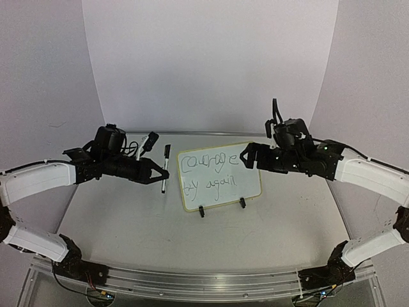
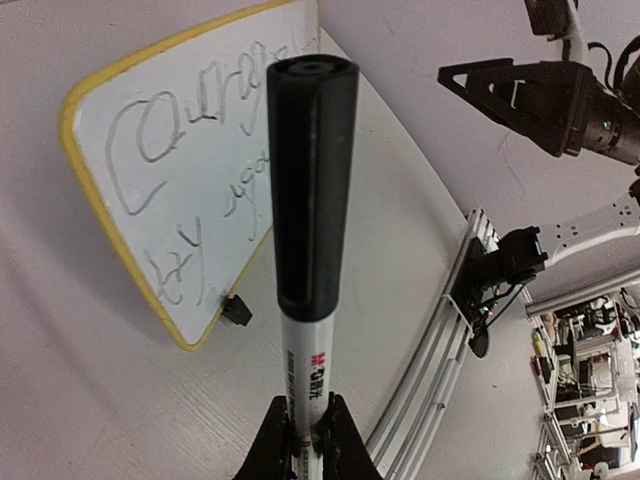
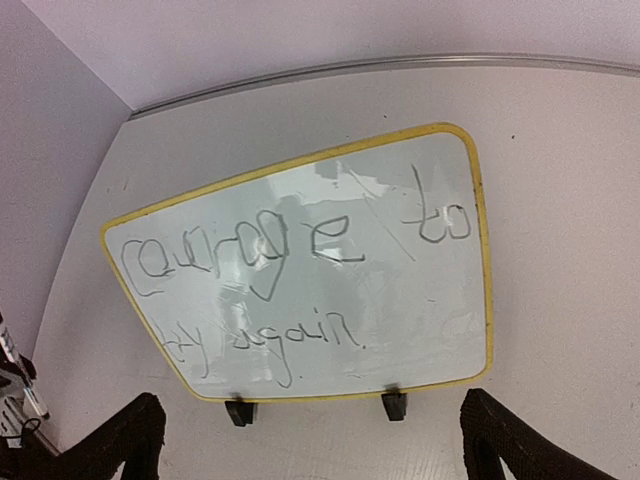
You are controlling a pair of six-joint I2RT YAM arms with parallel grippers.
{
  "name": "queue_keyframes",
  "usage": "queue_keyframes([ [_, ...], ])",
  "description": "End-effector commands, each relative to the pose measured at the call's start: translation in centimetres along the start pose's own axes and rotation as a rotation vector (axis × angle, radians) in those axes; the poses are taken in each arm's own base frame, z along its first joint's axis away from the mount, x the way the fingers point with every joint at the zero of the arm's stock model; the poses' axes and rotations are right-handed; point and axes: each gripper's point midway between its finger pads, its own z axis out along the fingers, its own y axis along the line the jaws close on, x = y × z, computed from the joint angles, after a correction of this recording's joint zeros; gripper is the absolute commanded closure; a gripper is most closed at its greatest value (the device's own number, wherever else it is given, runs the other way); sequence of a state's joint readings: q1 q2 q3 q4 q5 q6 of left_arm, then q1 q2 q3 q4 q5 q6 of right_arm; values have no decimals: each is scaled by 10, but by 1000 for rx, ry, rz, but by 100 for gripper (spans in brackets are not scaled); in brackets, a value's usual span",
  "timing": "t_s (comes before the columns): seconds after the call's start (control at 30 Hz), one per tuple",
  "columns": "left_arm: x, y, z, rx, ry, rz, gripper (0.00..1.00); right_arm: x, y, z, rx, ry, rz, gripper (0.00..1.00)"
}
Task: Write a sentence on the whiteboard
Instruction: Put down the whiteboard marker at the center of the board.
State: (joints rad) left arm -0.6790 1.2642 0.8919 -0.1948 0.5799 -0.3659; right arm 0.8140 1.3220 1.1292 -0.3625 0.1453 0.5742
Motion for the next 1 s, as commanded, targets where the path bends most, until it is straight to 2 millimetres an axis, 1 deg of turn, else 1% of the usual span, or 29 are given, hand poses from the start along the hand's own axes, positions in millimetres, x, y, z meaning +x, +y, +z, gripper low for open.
queue_keyframes([
  [0.0,-2,68,-32,-243,-36,-91,92,9,-50,12,89,64,-20,2],
  [0.07,-1,100,-39,-328,-54,-138,90,11,-75,16,130,76,-4,2],
  [0.1,1,120,-41,-375,-59,-176,89,12,-85,18,149,81,1,2],
  [0.13,2,134,-41,-405,-65,-201,89,11,-94,19,163,78,7,2],
  [0.2,1,158,-36,-449,-68,-229,89,10,-111,21,188,71,20,2],
  [0.27,2,177,-23,-472,-46,-243,89,7,-127,21,205,51,40,2],
  [0.33,3,190,-10,-477,-17,-246,89,9,-142,21,230,40,70,2],
  [0.4,5,202,1,-485,17,-242,89,10,-152,20,240,32,99,2],
  [0.5,7,216,7,-520,62,-218,88,18,-159,21,243,34,120,2],
  [0.63,14,225,16,-522,112,-208,83,25,-165,26,252,37,133,2],
  [0.8,17,234,17,-551,113,-198,55,26,-171,32,256,25,130,2],
  [0.83,16,235,17,-555,108,-196,49,26,-172,33,258,23,129,2],
  [0.93,13,238,17,-566,93,-189,37,24,-176,36,262,20,120,2],
  [0.97,12,240,17,-570,87,-186,29,23,-177,37,261,19,114,2],
])
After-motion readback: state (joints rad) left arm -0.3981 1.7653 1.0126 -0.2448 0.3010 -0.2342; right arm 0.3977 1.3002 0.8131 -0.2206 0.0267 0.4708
